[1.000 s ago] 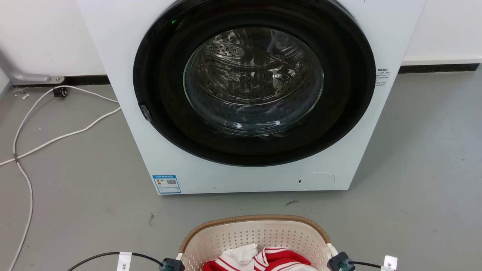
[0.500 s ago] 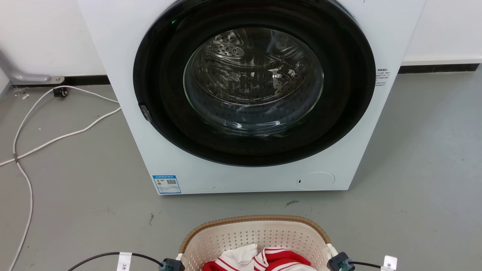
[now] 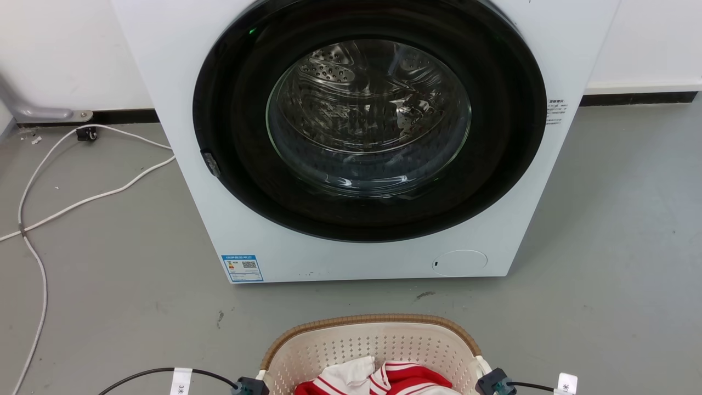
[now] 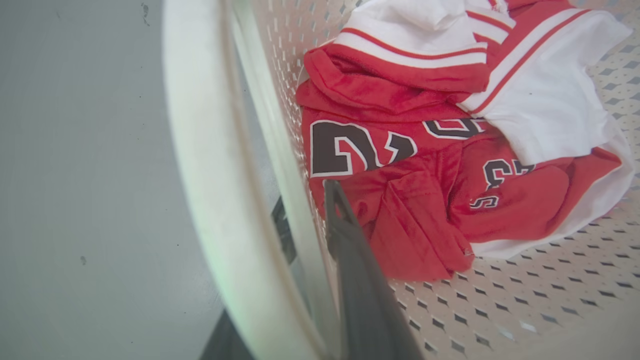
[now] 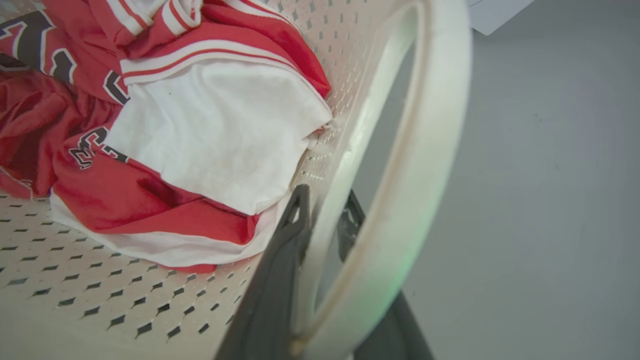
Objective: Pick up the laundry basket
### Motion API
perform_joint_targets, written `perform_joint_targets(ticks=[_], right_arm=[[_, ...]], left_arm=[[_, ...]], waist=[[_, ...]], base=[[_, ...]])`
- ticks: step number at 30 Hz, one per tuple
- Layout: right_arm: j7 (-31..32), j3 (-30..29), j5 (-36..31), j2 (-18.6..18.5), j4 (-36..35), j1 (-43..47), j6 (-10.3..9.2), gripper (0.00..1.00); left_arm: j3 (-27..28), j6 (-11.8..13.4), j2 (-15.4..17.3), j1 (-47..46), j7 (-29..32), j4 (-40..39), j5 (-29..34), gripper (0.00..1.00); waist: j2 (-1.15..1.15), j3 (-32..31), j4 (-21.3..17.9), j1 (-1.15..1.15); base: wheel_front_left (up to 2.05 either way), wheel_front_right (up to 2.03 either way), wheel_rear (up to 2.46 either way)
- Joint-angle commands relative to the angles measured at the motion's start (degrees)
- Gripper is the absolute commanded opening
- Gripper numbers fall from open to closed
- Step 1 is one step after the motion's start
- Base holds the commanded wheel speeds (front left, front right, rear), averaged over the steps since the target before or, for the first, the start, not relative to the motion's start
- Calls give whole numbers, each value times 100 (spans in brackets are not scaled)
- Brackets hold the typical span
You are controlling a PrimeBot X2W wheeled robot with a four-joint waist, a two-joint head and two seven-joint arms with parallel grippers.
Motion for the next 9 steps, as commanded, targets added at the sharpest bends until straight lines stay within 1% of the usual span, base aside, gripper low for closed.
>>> perform_joint_targets(ticks=[1,9], right_arm=[[76,84,-66,-126,79,154,28,0],[66,94,-86,-126,79,170,29,0]], left_arm=[[-19,-3,148,-19,-96,-25,3,0],[-63,-4,143,-25,-102,-25,-17,0]], waist=[[0,0,0,0],[0,0,18,0]], base=[[0,0,0],[0,0,0]])
